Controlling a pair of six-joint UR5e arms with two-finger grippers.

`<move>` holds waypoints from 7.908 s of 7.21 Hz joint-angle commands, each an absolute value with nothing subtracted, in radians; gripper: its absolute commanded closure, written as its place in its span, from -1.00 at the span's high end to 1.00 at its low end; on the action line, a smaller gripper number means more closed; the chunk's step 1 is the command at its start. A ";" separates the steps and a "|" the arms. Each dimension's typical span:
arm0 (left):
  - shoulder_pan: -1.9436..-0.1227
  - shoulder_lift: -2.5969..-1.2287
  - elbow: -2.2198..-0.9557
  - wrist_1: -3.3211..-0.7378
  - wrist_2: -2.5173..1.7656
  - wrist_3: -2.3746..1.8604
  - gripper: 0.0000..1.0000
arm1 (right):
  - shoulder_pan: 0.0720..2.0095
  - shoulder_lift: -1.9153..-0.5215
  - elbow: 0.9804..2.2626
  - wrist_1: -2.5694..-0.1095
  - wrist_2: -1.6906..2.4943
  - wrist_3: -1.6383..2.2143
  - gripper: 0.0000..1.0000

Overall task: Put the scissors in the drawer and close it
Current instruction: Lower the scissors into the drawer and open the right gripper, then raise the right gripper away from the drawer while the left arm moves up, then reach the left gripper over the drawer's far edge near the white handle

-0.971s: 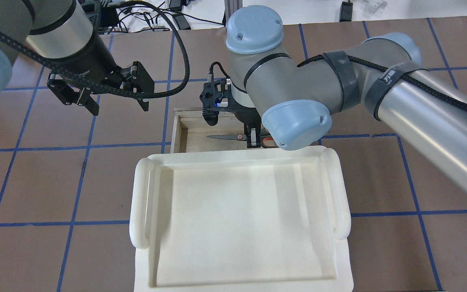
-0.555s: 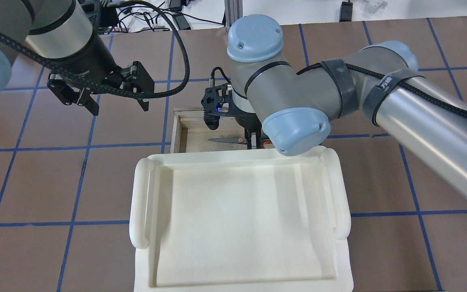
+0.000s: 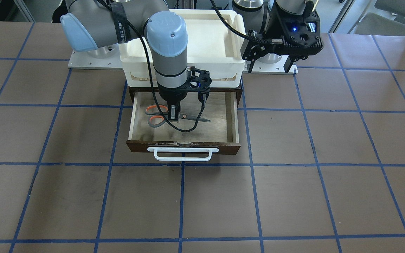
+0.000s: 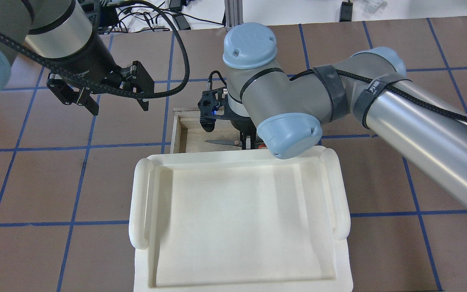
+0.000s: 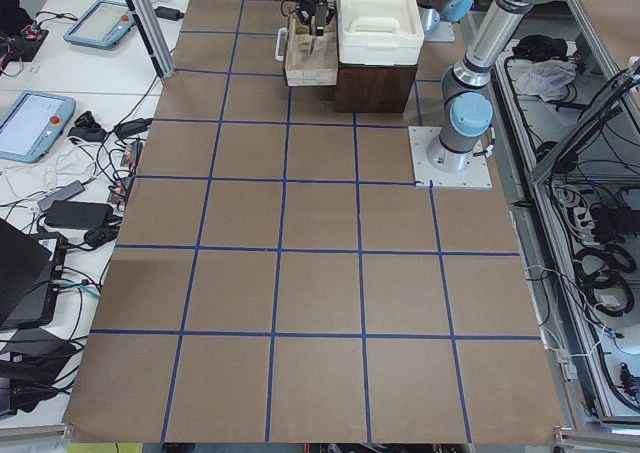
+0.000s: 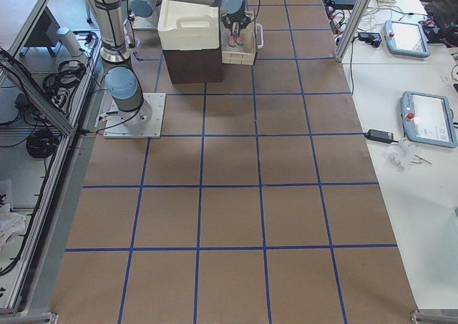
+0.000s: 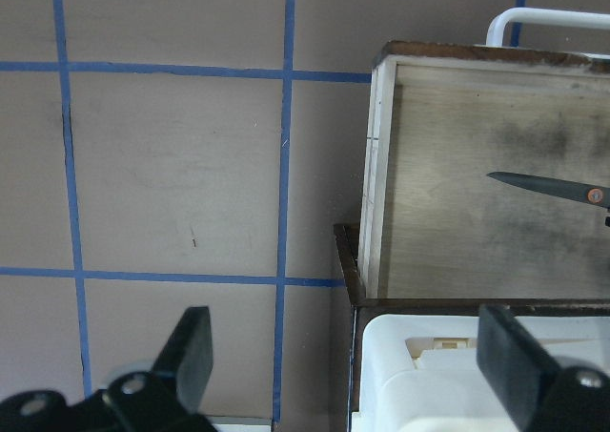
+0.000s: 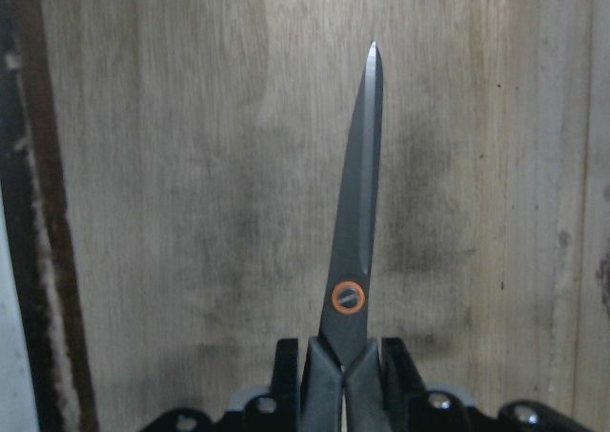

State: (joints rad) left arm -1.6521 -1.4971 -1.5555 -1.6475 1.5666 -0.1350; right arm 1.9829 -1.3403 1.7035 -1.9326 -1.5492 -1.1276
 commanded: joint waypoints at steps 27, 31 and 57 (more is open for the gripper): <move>-1.651 -1.558 -1.627 -1.490 1.592 -0.126 1.00 | 1.638 -1.534 1.519 -1.701 -1.561 -0.121 1.00; -1.655 -1.662 -1.570 -1.350 1.589 -0.121 1.00 | 1.634 -1.543 1.517 -1.706 -1.563 0.043 1.00; -1.960 -2.155 -1.273 -1.406 1.534 -0.354 1.00 | 1.626 -1.549 1.528 -1.654 -1.565 -0.041 1.00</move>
State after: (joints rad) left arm -1.9583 -2.1817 -1.2671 -1.3705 1.5575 -0.3528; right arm 1.6260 -1.5494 1.5279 -1.6567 -1.5641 -0.0414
